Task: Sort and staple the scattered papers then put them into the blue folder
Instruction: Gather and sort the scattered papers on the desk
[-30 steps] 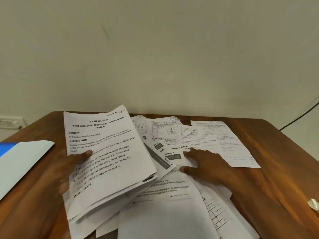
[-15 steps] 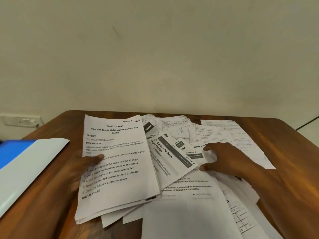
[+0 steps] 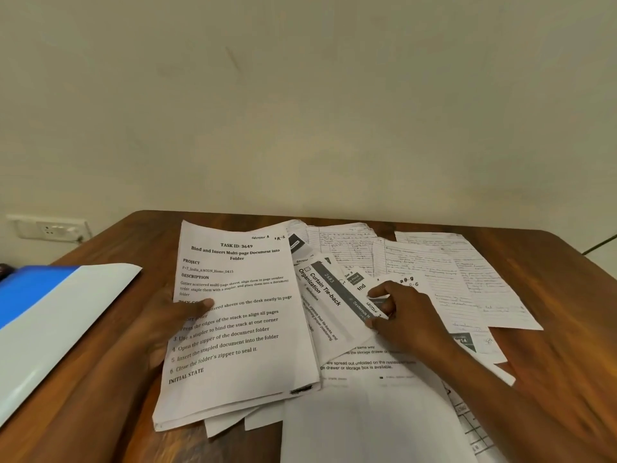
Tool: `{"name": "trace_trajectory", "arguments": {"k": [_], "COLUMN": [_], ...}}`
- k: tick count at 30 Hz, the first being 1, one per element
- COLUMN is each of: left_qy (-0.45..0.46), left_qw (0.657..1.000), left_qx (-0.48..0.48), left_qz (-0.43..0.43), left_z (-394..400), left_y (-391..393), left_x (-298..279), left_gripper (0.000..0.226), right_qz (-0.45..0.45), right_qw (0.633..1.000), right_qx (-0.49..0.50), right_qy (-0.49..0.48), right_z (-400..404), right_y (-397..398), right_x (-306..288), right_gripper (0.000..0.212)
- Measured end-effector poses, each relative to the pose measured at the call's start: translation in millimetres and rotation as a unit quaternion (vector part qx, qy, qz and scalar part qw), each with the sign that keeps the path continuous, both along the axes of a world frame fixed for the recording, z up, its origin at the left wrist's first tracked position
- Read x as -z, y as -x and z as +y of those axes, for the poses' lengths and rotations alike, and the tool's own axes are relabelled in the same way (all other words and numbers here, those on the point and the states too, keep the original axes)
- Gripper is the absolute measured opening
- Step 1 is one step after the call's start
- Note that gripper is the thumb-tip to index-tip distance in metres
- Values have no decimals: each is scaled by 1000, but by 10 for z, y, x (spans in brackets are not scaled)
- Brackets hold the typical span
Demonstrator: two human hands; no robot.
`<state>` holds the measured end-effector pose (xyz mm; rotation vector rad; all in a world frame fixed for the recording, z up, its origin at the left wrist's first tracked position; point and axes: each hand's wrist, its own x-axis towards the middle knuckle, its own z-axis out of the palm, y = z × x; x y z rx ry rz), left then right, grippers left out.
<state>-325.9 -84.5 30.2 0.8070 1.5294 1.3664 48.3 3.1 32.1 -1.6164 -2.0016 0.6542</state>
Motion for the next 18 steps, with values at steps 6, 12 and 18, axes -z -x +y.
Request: {"name": "trace_trajectory", "arguments": {"k": [6,12,18], "left_qy": [0,-10,-3], "left_qw": [1000,1000,1000], "left_qx": [2,4,-8], "left_qz": [15,9,-9], "left_z": [-3,-12,-36], "left_y": [34,-3,-33], "left_x": [-7,-44,-83], "left_gripper": [35,35,32], "right_qz": [29,-1,-53], "right_qw": [999,999,991], "right_qx": [-16,-53,-120], "right_qy": [1,14,5], "right_z": [117,207,64], "right_y": [-143,-294,-157], "right_x": [-32,-104,-140], "right_gripper": [41,40,41]}}
